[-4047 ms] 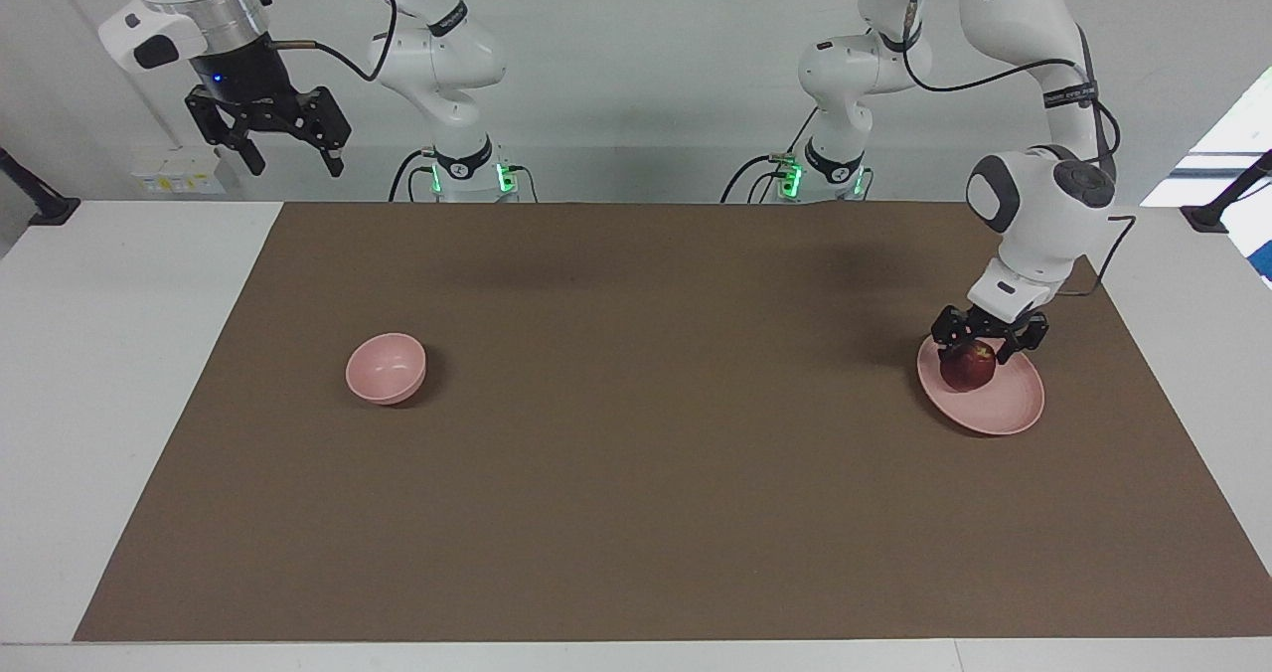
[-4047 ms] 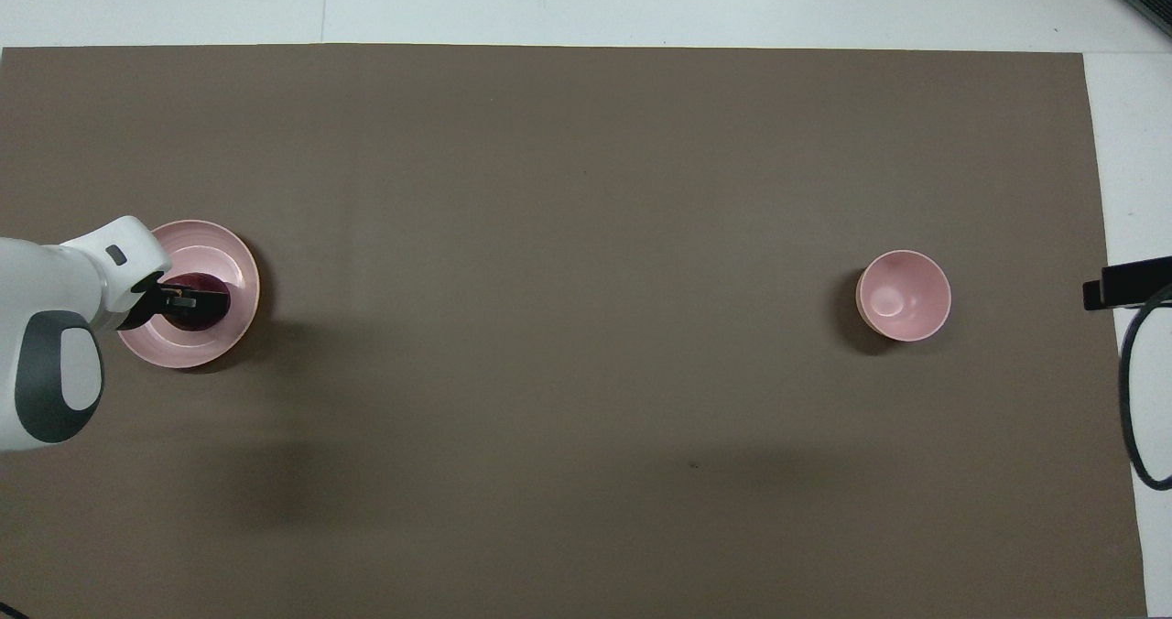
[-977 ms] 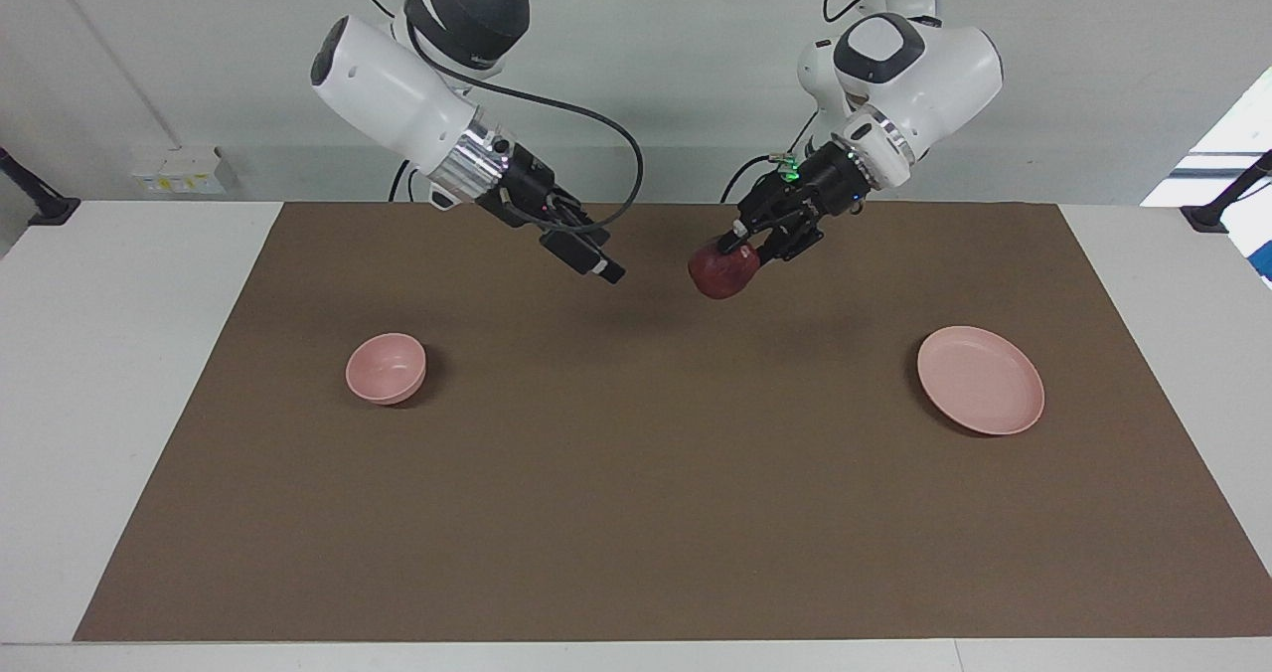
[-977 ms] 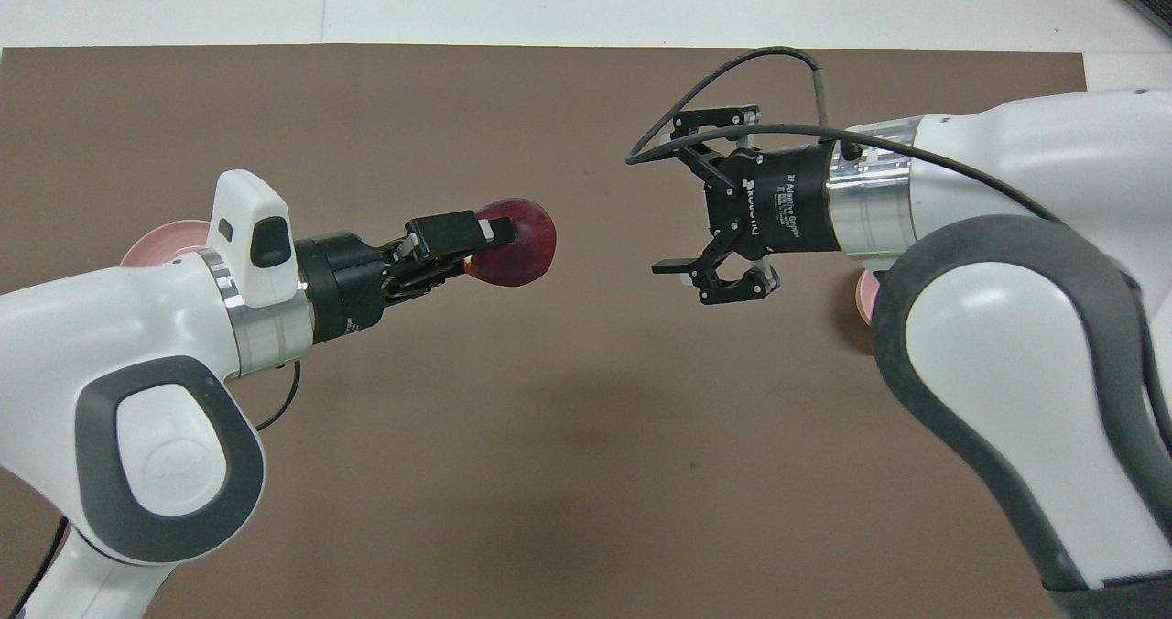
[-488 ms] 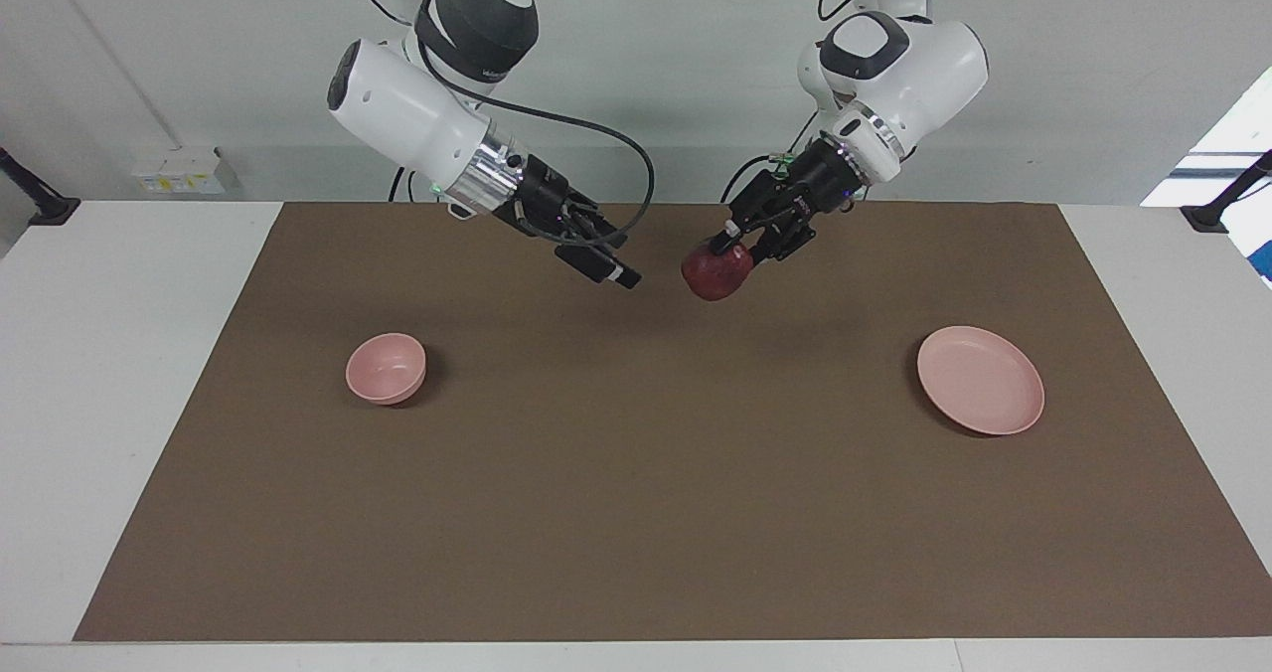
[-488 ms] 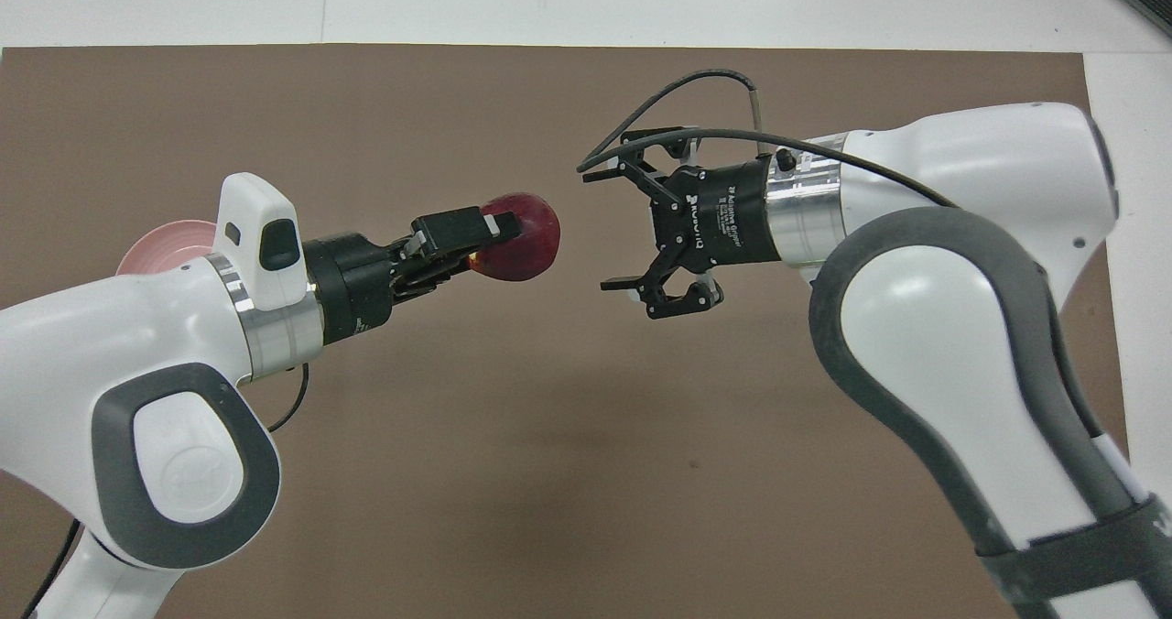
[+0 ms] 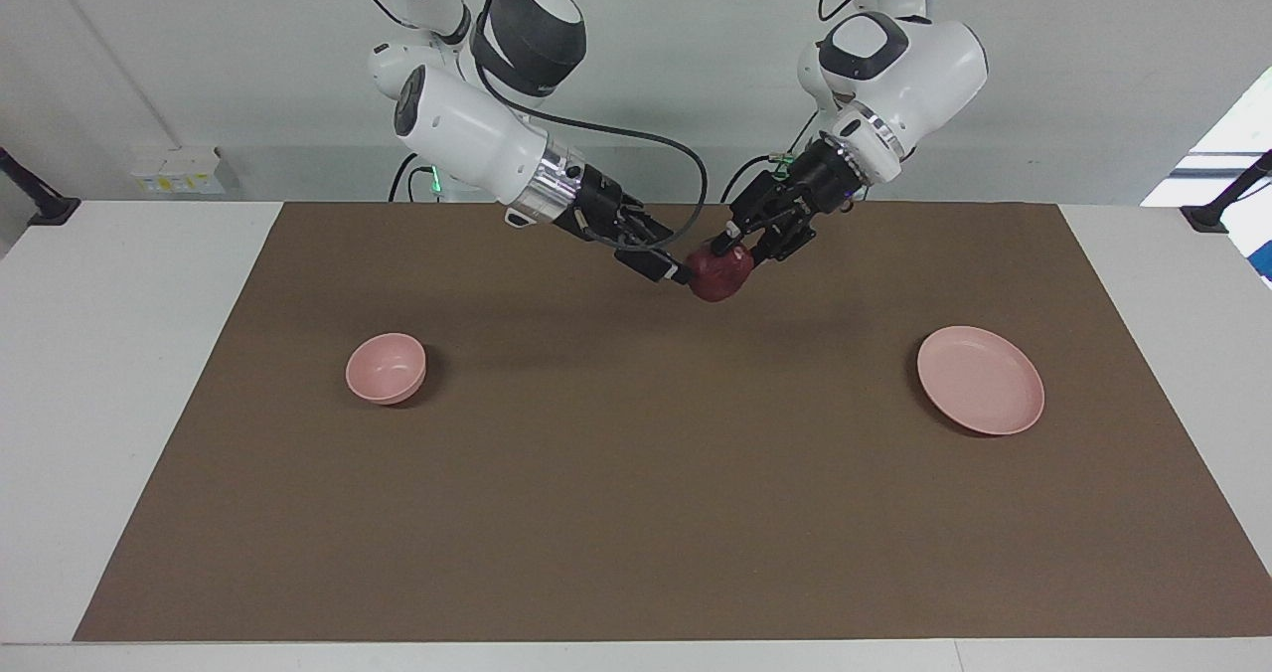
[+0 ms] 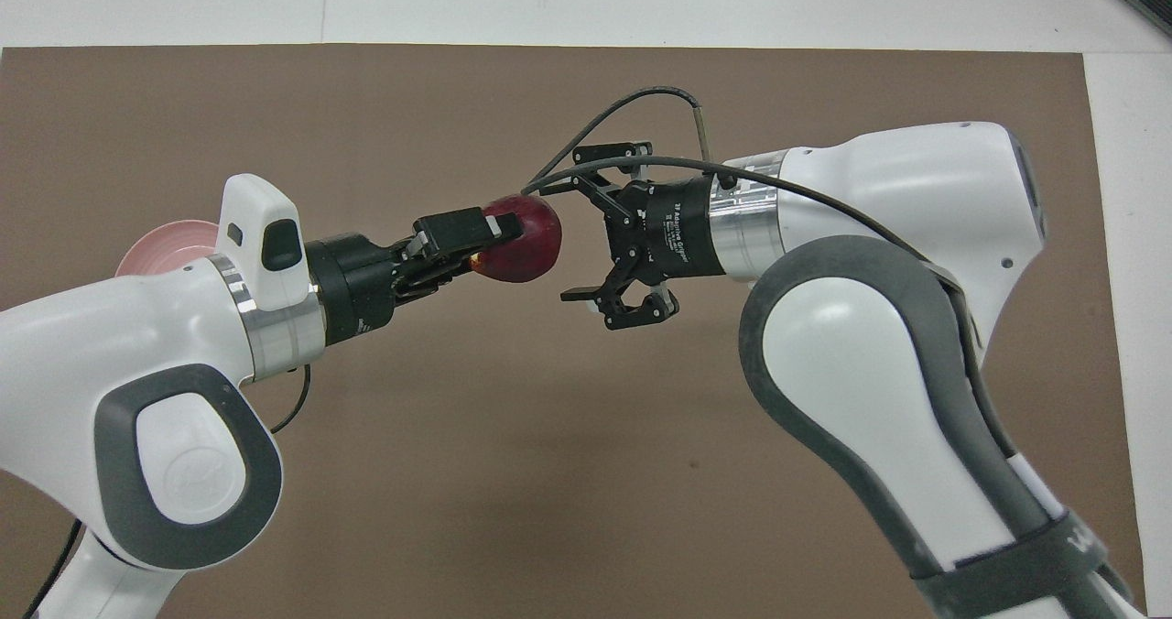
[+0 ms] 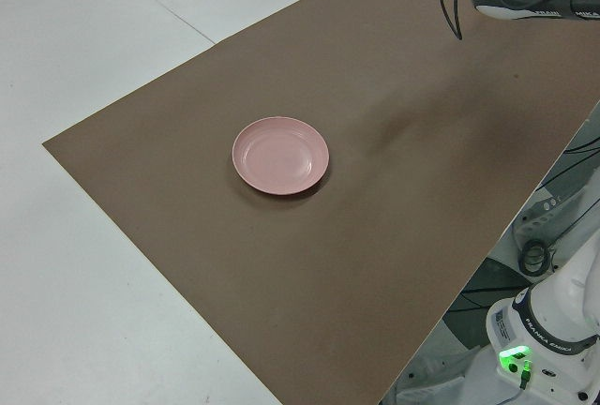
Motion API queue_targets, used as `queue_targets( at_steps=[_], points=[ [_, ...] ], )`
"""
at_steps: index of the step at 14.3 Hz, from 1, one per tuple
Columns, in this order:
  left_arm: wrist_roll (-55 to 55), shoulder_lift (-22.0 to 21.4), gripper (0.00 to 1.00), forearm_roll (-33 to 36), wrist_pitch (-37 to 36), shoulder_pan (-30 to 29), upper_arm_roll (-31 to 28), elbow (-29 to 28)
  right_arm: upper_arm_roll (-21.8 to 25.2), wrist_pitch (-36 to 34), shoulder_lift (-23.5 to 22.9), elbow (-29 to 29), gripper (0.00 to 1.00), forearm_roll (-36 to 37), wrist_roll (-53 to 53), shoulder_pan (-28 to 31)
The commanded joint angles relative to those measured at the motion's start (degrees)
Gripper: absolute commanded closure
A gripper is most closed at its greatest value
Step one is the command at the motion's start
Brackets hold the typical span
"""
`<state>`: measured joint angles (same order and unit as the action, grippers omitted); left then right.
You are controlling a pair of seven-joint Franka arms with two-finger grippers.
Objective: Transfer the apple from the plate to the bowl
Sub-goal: 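Close the right gripper on the apple held by the left gripper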
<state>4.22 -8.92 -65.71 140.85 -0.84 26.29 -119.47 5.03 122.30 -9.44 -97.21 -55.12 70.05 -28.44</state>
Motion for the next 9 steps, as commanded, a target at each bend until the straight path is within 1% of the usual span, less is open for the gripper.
queue_targets(
  at_steps=[1,3,6,9],
  points=[
    [1.06,-1.45,1.0,-0.64,0.74,0.93,-0.36,-1.2,-0.28,2.76,-2.5,2.63,0.0,-0.69,0.35,-0.47],
    [1.06,-1.45,1.0,-0.64,0.74,0.93,-0.45,-1.29,-0.28,3.38,-4.09,4.66,0.0,-0.69,0.44,-1.35],
    [1.23,-1.45,1.0,-0.64,0.74,0.93,-0.45,-1.29,-0.28,5.3,-5.32,4.66,0.0,-0.51,0.44,-1.88],
    [1.58,-1.45,1.0,-0.56,0.74,0.93,-0.45,-1.29,-0.28,4.79,-5.41,4.49,0.0,-0.6,-1.06,-2.23]
  ],
)
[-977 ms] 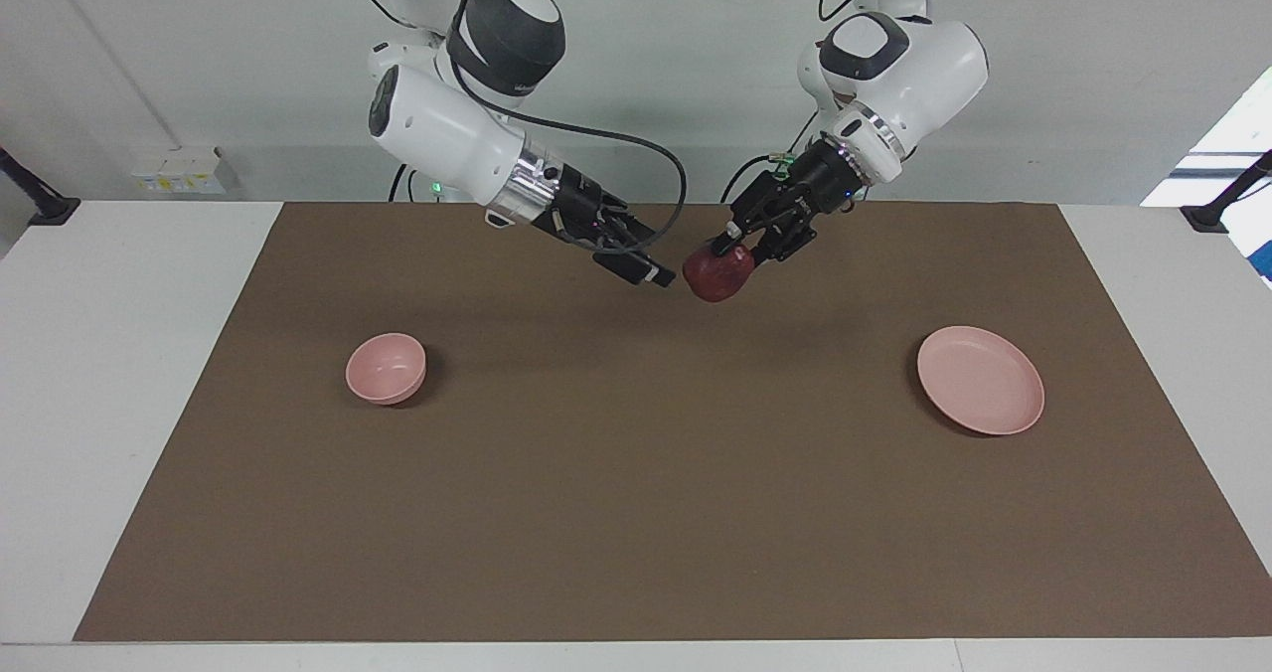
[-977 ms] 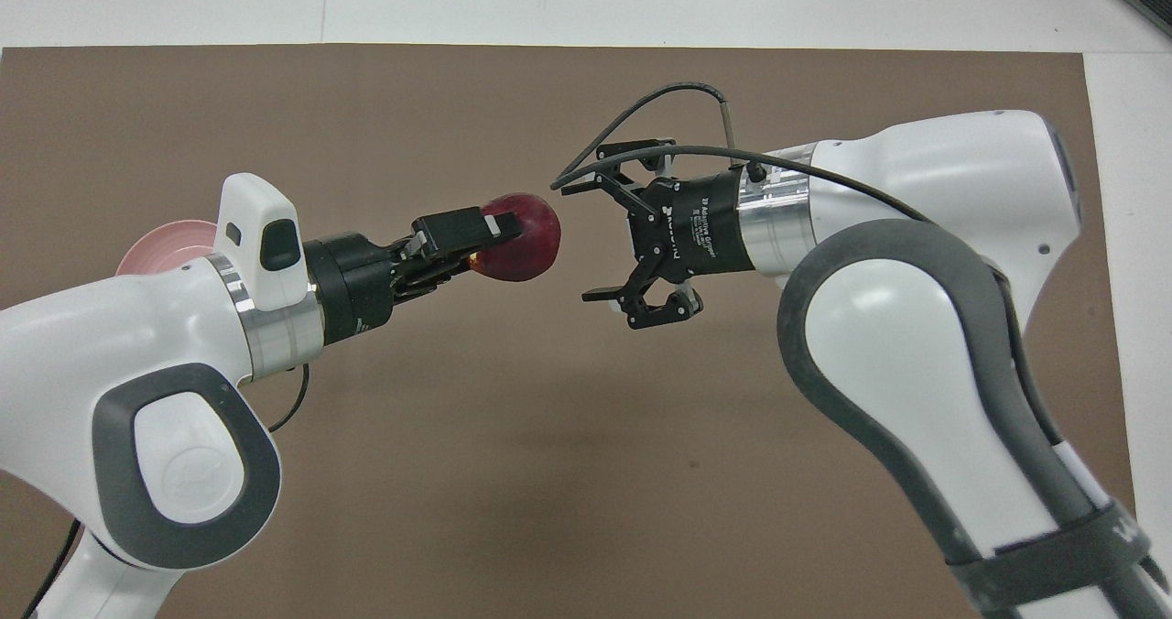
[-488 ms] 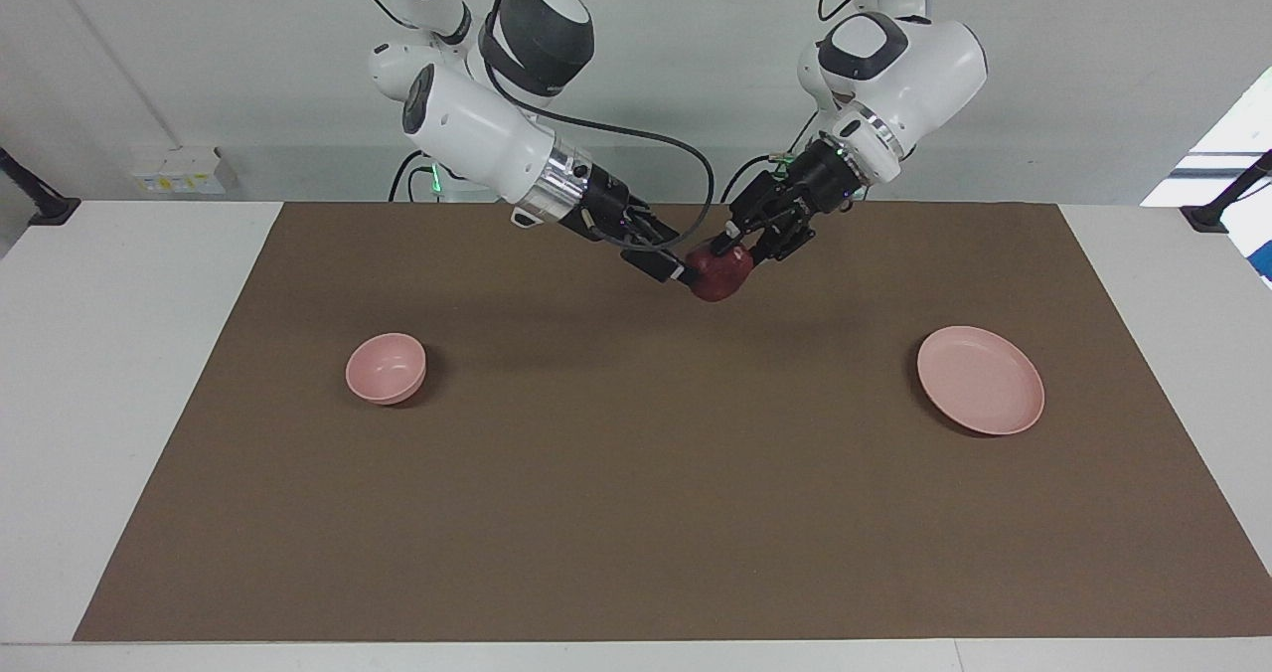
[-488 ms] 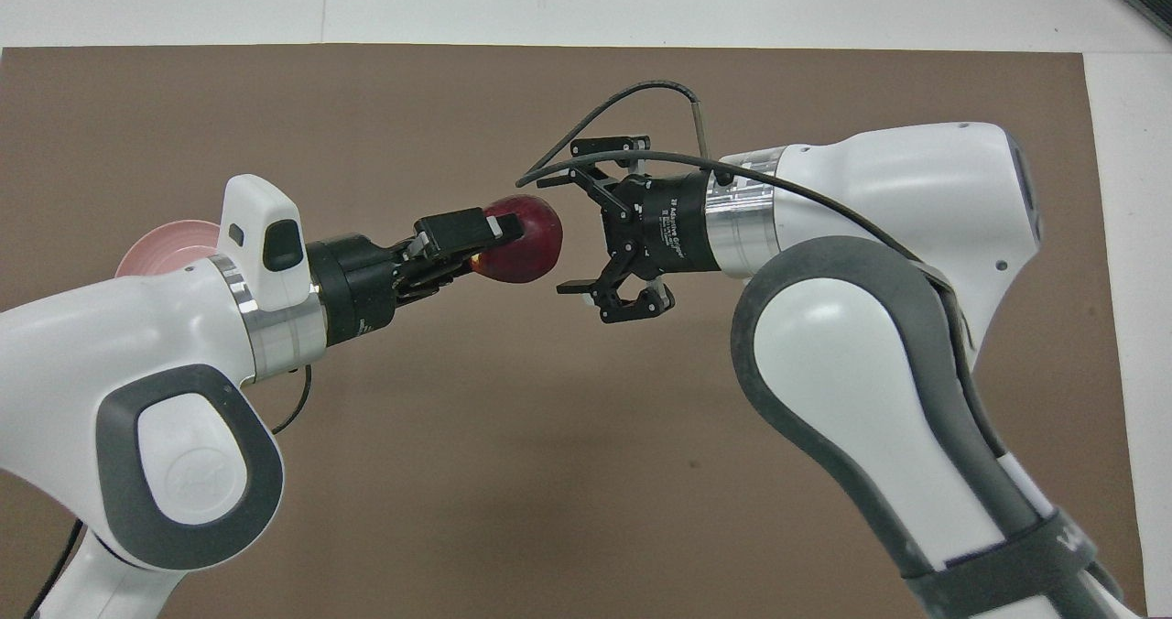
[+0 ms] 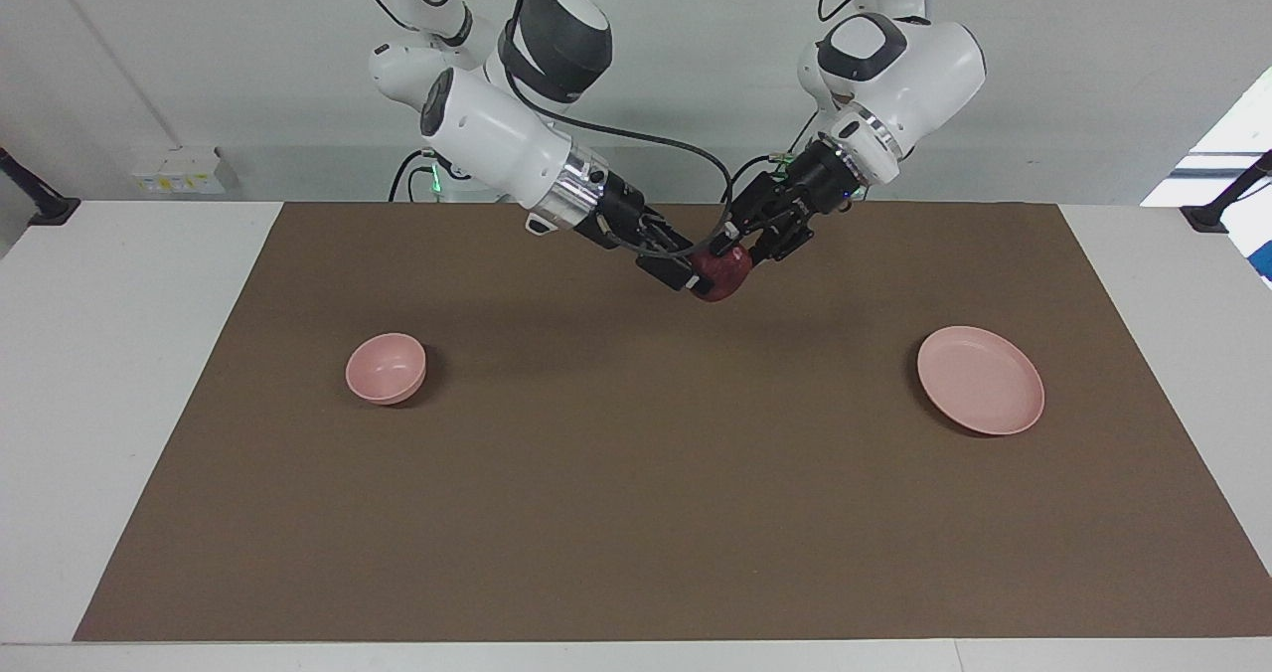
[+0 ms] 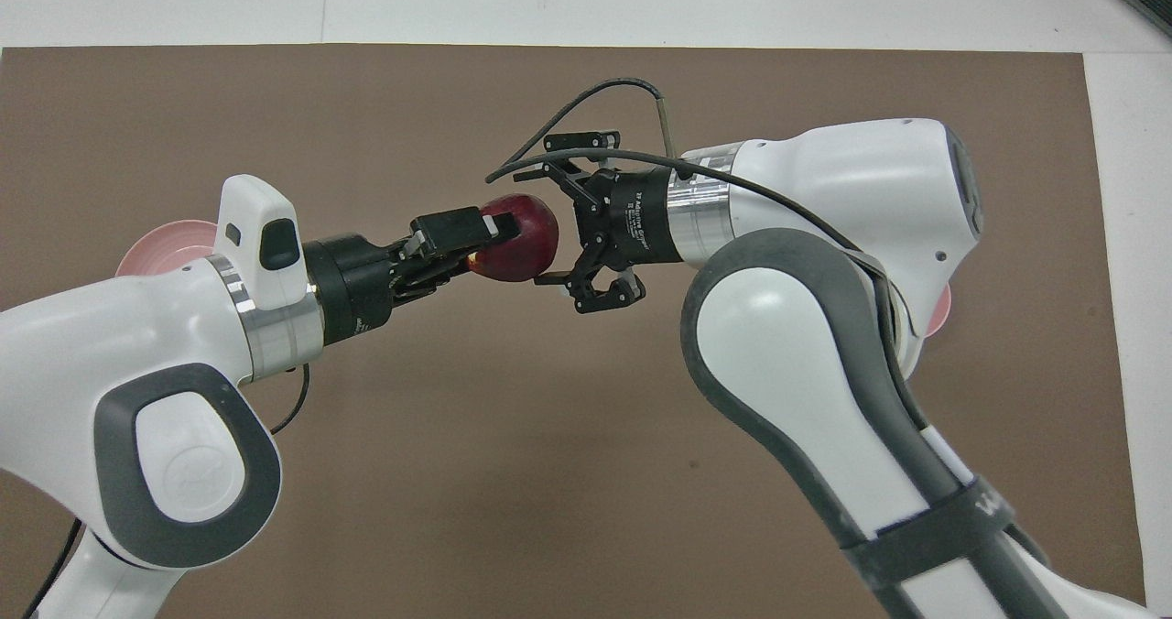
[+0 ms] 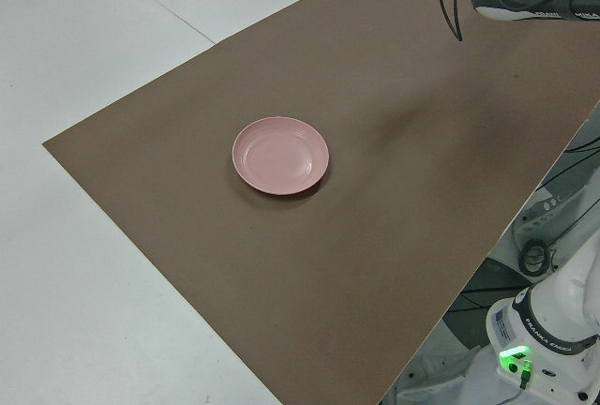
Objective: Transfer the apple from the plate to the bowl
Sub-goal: 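Close the right gripper on the apple held by the left gripper, then open the left gripper while the right gripper pulls the apple away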
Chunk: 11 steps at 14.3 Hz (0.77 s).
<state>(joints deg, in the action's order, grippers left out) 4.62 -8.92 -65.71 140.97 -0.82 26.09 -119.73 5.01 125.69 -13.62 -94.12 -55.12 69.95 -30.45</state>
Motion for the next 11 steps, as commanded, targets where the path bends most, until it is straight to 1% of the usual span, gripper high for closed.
queue_targets(
  at_steps=[1,8,9,10,11],
  points=[
    [1.18,-1.46,1.0,-0.47,0.62,0.91,-0.25,-1.03,-0.26,1.48,-1.15,1.4,0.0,-0.6,-0.96,-0.4],
    [1.53,-1.46,1.0,-0.47,0.62,0.91,-0.25,-1.03,-0.26,0.87,-0.53,0.44,0.0,-0.42,-1.04,-1.28],
    [1.62,-1.46,1.0,-0.47,0.62,0.91,-0.25,-1.03,-0.26,0.69,-0.53,0.35,0.07,-0.42,-1.22,-1.2],
    [1.53,-1.46,1.0,-0.47,0.62,0.91,-0.25,-1.03,-0.26,0.43,-0.62,0.43,0.45,-0.42,-1.31,-1.2],
    [1.62,-1.46,1.0,-0.47,0.62,0.82,-0.25,-1.03,-0.26,0.34,-0.62,0.43,0.9,-0.42,-1.31,-1.2]
  ],
)
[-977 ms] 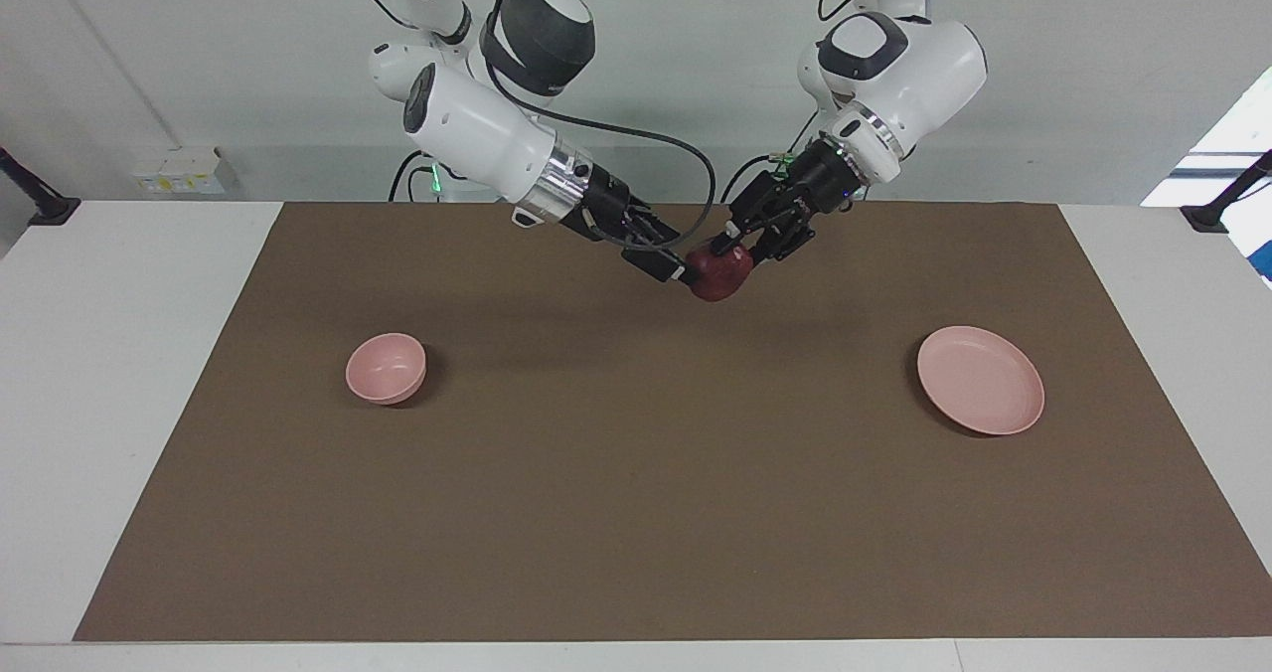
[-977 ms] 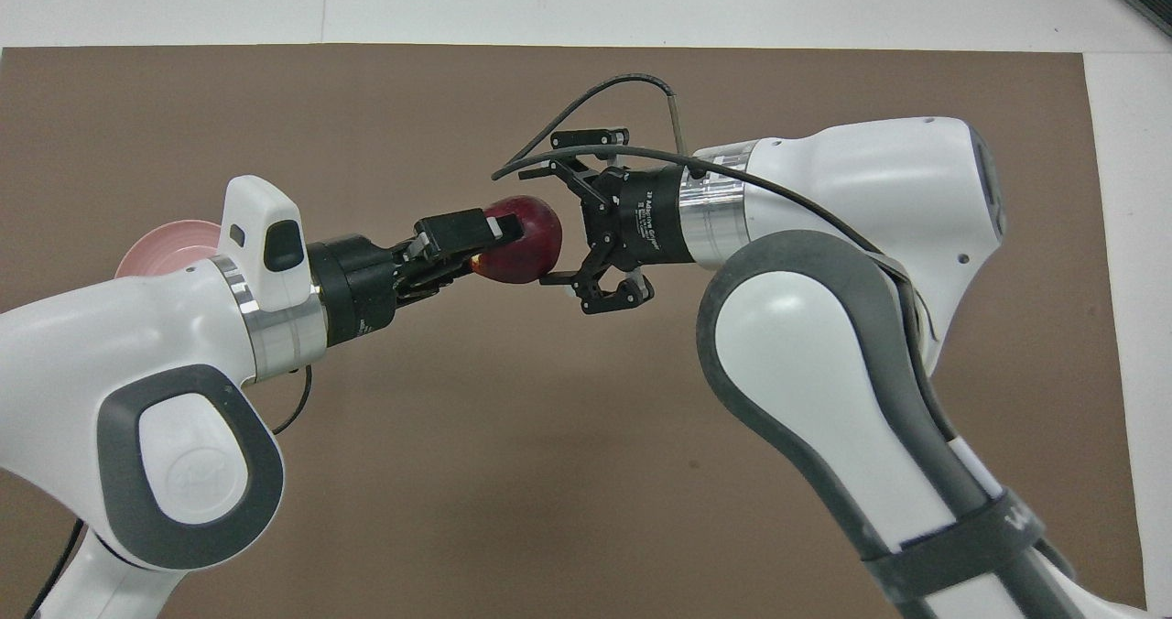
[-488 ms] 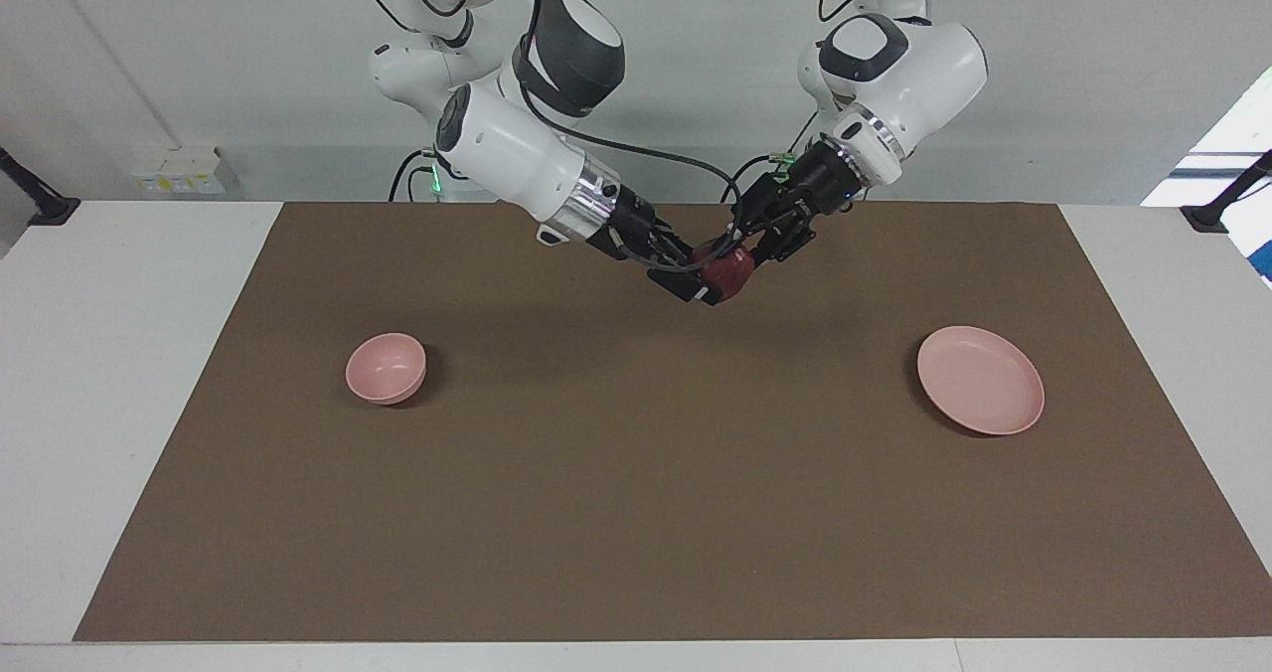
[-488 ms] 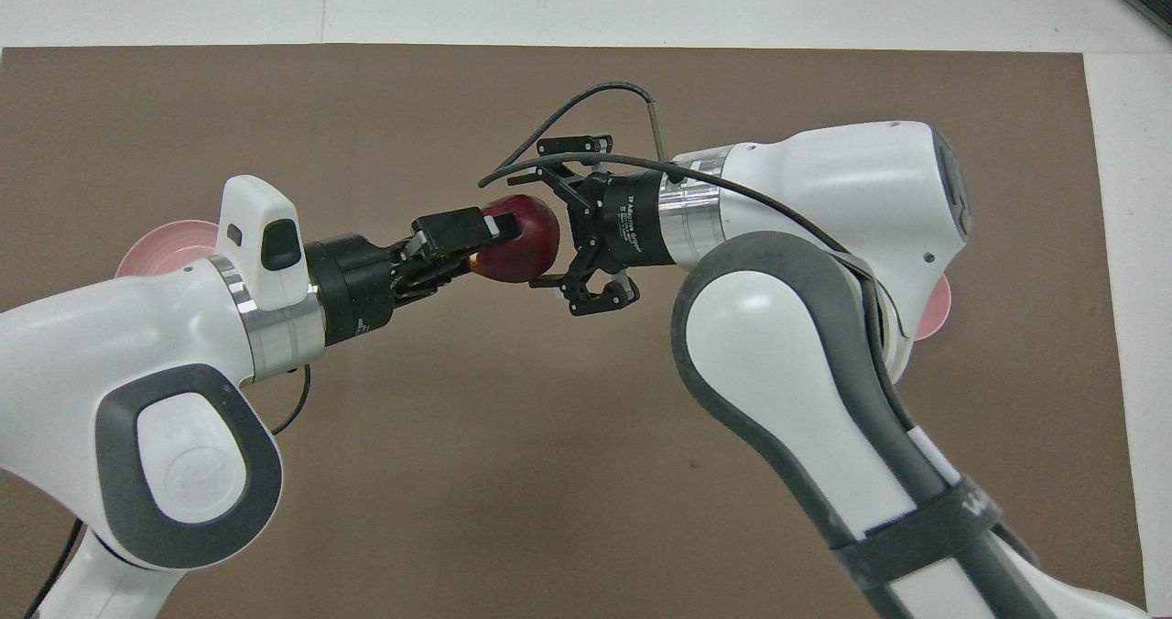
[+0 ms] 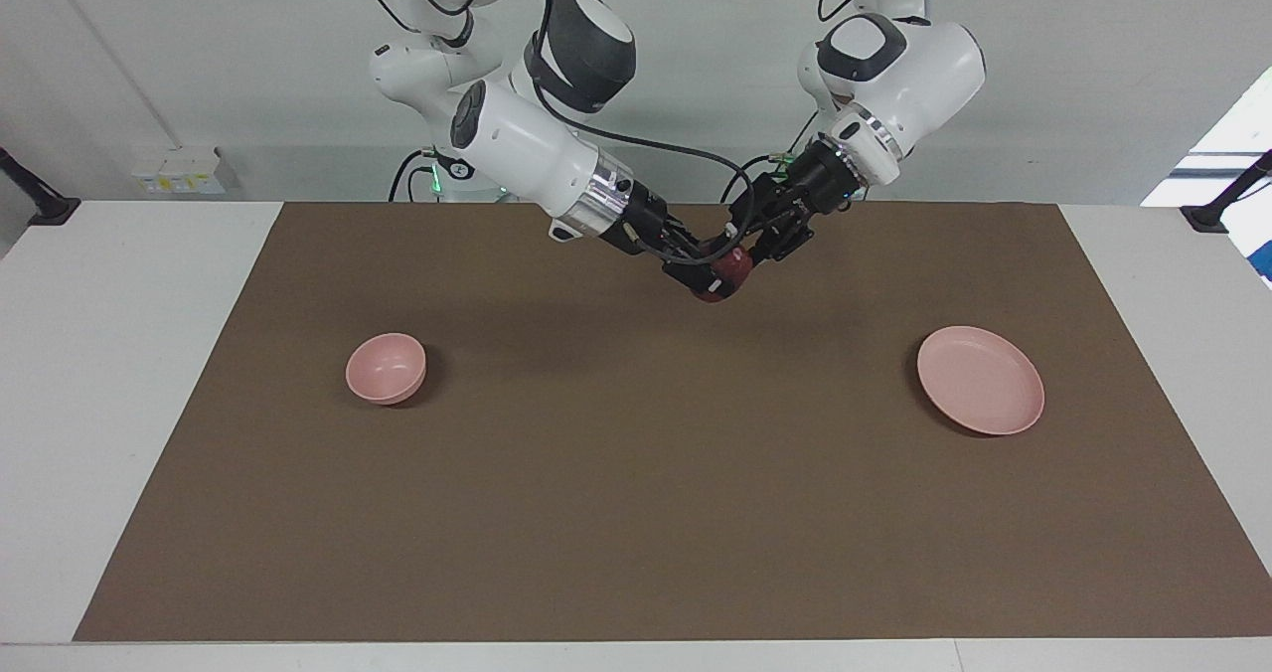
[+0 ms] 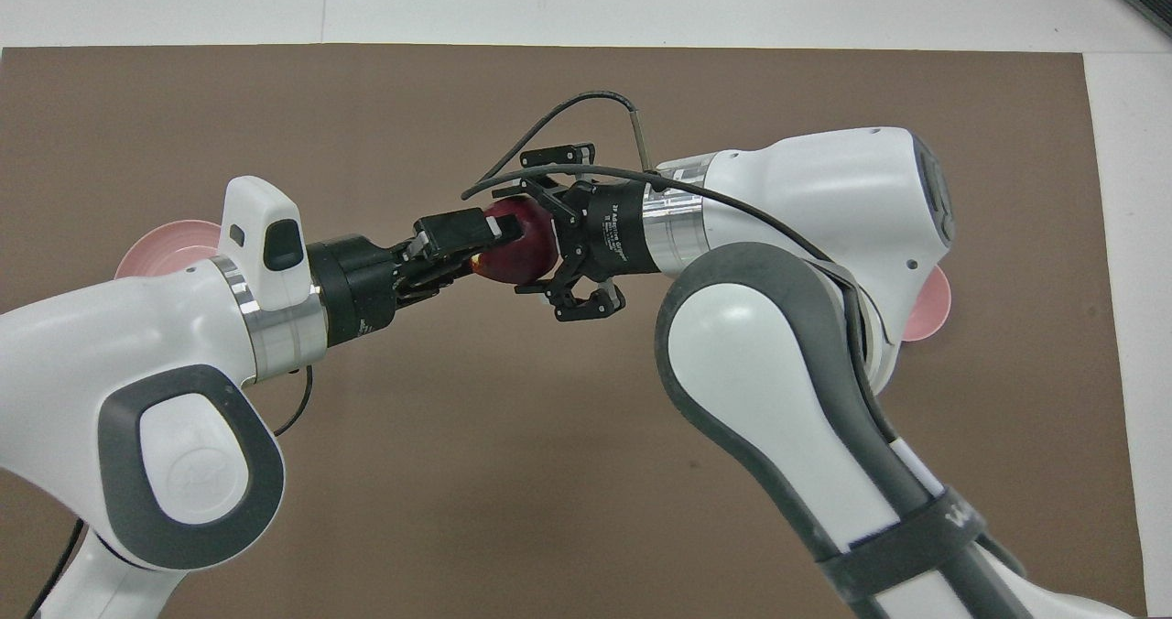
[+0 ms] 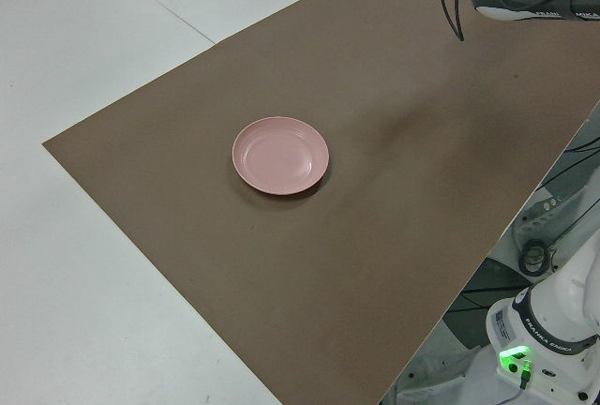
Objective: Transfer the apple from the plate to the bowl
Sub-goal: 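Open the left gripper while the right gripper pulls the apple away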
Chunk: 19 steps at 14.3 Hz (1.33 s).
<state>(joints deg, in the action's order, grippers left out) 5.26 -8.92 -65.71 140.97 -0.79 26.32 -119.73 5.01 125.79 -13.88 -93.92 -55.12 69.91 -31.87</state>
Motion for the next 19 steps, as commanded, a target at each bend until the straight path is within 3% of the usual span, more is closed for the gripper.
queue_targets(
  at_steps=[1,8,9,10,11,12,15,19],
  points=[
    [0.98,-1.45,1.0,-0.47,0.62,0.88,-0.48,-1.03,-0.26,0.07,-0.36,0.4,1.0,-0.42,-1.18,0.32],
    [2.3,-1.45,1.0,-0.47,0.53,0.79,-0.48,-1.03,-0.26,0.33,-0.71,0.84,1.0,-0.16,-1.54,0.41],
    [3.35,-1.45,0.85,-0.47,0.53,0.79,-0.48,-0.95,-0.26,0.33,-0.71,0.84,1.0,-0.07,-1.71,0.41],
    [5.27,-1.28,0.56,-0.04,0.53,0.79,-0.57,-0.77,-0.26,0.5,-0.71,0.84,1.0,0.45,-1.71,0.41],
    [6.68,-1.02,0.11,2.14,0.53,0.79,-0.57,-0.51,-0.26,0.5,-0.71,0.84,1.0,0.72,-1.62,0.41],
    [7.57,-0.67,0.0,6.08,0.53,0.79,-0.48,-0.16,-0.26,0.5,-0.71,0.84,1.0,0.89,-1.62,0.41],
    [7.58,-0.13,0.0,15.51,-0.77,0.79,-0.39,0.64,-0.18,0.24,-0.27,0.84,1.0,0.89,-1.8,0.85],
    [7.57,-0.22,0.0,16.66,-7.1,-0.35,-0.83,0.55,0.61,-1.07,0.87,0.49,1.0,1.94,-4.52,2.42]
  ],
)
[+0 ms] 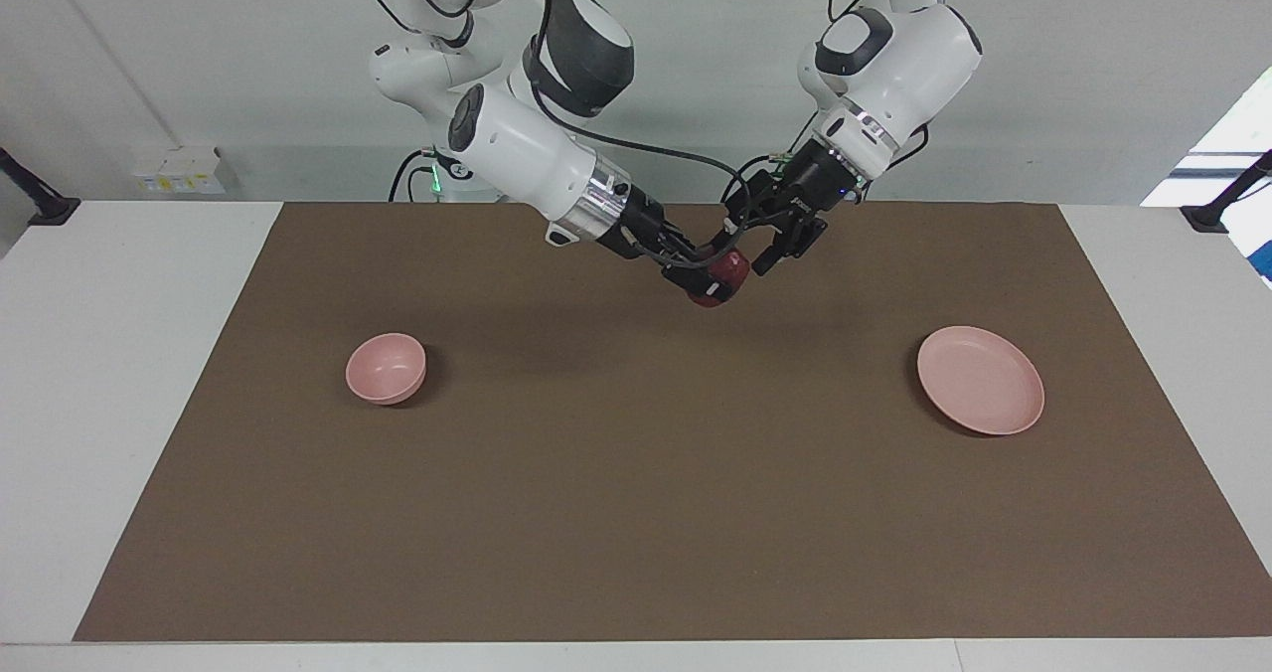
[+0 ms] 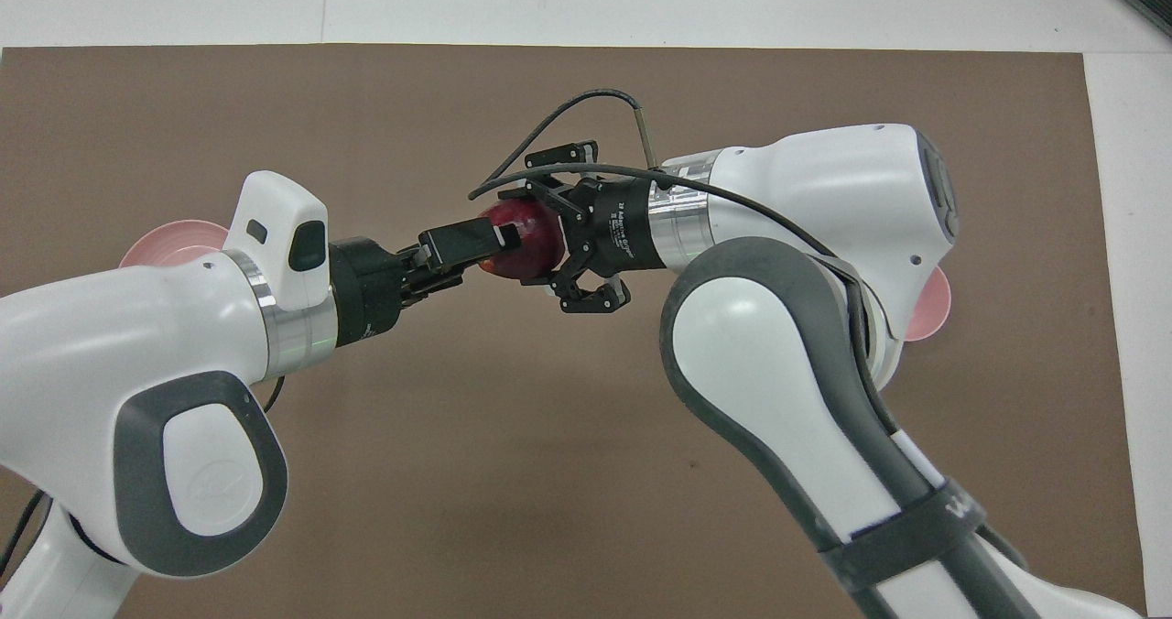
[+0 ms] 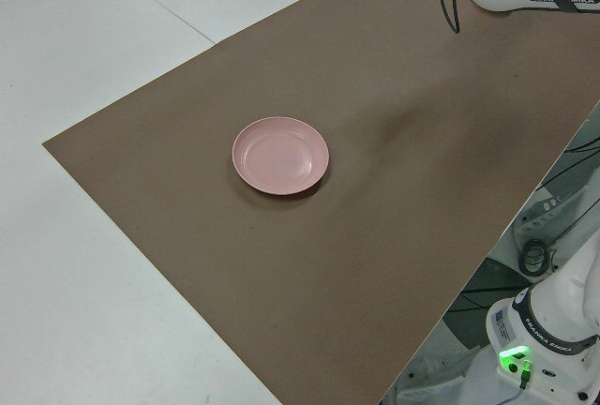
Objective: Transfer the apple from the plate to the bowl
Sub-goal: 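Open the left gripper while the right gripper pulls the apple away, then carry the apple over the bowl with the right gripper while the left retracts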
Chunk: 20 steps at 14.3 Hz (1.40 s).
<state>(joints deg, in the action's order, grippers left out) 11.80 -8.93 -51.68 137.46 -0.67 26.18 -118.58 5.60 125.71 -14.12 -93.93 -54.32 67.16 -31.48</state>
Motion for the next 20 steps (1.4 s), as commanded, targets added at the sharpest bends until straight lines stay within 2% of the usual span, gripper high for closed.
queue_targets(
  at_steps=[1,5,7,9,12,14,17,20],
  points=[
    [1.03,-0.21,0.0,5.16,-4.73,-0.91,-0.86,-0.69,0.11,-2.12,1.55,0.5,1.0,2.19,-2.81,2.73],
    [0.77,-0.65,0.0,22.46,-17.28,-1.97,-3.23,-0.61,0.11,-7.22,3.22,0.42,1.0,5.61,-6.68,7.56],
    [0.24,-1.0,0.0,31.25,-21.77,-1.53,-6.21,-0.6,0.11,-10.64,3.57,0.33,1.0,11.48,-10.54,10.72],
    [-2.29,-1.0,0.0,37.94,-22.41,-0.92,-9.11,-0.52,0.11,-14.07,3.75,-0.2,1.0,18.95,-17.46,13.36],
    [-9.32,-0.48,0.0,43.31,-23.63,-0.83,-13.16,0.35,0.11,-16.89,4.45,-2.04,1.0,27.4,-28.8,17.67],
    [-11.79,1.7,0.0,47.71,-26.26,1.18,-17.19,4.29,0.11,-17.26,4.37,-4.84,1.0,32.14,-39.24,21.0],
    [-14.34,6.8,0.0,48.87,-31.71,4.88,-23.26,13.69,0.11,-16.38,4.28,-8.45,1.0,40.75,-52.8,25.22],
    [-14.96,9.19,0.0,49.3,-40.22,3.83,-23.63,24.15,0.11,-11.91,3.84,-13.63,1.0,43.42,-60.73,28.13]
  ],
)
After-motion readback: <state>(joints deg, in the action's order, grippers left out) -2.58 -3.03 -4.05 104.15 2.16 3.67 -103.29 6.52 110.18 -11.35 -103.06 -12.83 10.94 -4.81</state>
